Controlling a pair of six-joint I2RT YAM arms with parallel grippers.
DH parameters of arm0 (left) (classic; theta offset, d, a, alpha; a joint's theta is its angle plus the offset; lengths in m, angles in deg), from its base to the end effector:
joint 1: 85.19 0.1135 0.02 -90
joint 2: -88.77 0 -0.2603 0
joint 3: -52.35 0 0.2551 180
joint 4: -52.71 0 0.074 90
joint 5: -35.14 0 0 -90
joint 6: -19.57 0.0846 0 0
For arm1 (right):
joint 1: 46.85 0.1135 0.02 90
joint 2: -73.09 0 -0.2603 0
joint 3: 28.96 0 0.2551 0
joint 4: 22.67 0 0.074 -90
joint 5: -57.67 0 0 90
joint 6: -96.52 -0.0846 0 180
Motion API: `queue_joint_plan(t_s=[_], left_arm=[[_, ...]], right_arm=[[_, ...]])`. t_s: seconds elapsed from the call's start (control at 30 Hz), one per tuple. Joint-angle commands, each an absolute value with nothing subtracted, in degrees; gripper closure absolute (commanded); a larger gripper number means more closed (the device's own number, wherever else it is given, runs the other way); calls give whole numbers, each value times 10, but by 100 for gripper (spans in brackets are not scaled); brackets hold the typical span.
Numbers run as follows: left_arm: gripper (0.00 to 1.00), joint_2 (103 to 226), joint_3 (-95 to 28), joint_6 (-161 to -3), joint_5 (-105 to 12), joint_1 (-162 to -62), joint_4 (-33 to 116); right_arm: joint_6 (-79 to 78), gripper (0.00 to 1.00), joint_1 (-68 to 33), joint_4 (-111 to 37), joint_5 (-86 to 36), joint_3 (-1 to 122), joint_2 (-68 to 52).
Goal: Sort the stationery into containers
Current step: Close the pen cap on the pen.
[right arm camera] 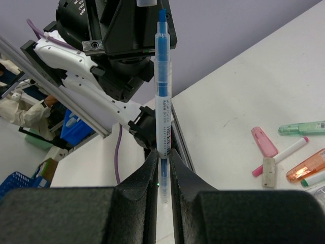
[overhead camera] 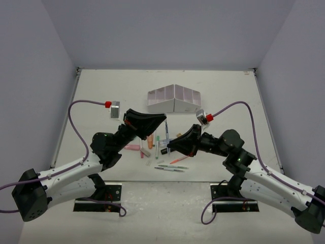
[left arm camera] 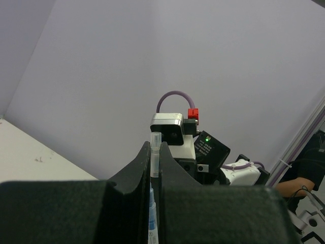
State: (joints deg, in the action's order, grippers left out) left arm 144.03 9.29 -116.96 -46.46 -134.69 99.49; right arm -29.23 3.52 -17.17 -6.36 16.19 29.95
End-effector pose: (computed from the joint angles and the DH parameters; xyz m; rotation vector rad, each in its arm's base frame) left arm 0.1535 -0.1988 0.3630 0.1807 1.0863 -1.5971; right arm 0.1206 0.2037 0.3200 -0.6209 1.5333 1.5153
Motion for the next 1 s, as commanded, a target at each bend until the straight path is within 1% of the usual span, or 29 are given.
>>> queue_joint_plan(t_s=[0.0, 0.7, 0.97], left_arm=[[100, 1444, 95, -1175, -455, -1345, 1026], [100, 1448, 81, -1160, -468, -1345, 1029], [100, 1438, 69, -1141, -477, -1345, 1009]], right_arm=[[-285, 100, 39, -171, -86, 190, 310], [-293, 100, 39, -174, -67, 196, 304], [-299, 100, 39, -169, -56, 192, 301]])
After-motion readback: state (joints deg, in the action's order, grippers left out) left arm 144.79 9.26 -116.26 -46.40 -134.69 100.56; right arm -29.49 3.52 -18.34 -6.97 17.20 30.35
